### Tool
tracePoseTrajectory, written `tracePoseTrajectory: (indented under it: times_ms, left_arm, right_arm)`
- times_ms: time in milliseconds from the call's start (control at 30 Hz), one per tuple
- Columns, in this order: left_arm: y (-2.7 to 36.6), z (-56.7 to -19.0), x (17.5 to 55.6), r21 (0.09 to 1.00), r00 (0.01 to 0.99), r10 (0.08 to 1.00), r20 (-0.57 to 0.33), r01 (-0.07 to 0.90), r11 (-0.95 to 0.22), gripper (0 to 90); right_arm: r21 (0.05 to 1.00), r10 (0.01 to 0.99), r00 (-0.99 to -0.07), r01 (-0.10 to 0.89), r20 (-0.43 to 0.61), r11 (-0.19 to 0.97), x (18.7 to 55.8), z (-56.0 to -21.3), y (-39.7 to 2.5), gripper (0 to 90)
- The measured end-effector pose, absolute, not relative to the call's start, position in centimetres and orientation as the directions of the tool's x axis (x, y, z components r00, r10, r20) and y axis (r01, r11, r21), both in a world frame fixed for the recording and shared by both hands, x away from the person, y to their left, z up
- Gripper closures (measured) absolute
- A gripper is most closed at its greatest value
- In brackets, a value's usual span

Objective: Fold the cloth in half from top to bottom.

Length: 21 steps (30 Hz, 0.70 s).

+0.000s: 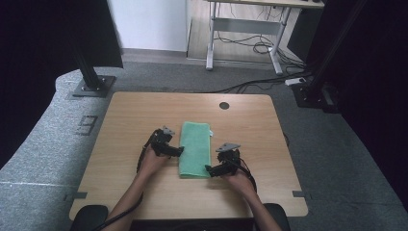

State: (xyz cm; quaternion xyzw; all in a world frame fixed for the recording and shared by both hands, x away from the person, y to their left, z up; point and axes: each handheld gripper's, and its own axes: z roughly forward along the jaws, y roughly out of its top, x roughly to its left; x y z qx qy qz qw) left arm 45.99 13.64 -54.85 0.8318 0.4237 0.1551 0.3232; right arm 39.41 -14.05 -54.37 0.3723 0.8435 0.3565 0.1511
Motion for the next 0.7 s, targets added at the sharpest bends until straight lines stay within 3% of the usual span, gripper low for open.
tracePoseTrajectory:
  times_ms: [233,700]
  left_arm:
    - [13.7,-54.9,45.5,0.670,0.598,0.801,-0.016,0.601,-0.435,2.7]
    - [14.2,-54.9,42.4,0.670,0.624,0.781,-0.019,0.588,-0.453,2.7]
  right_arm:
    - [0.692,0.730,-0.683,0.532,0.010,0.488,40.0,-55.2,-13.3,0.5]
    - [0.689,0.700,-0.714,0.512,0.008,0.514,37.0,-55.1,-13.1,2.5]
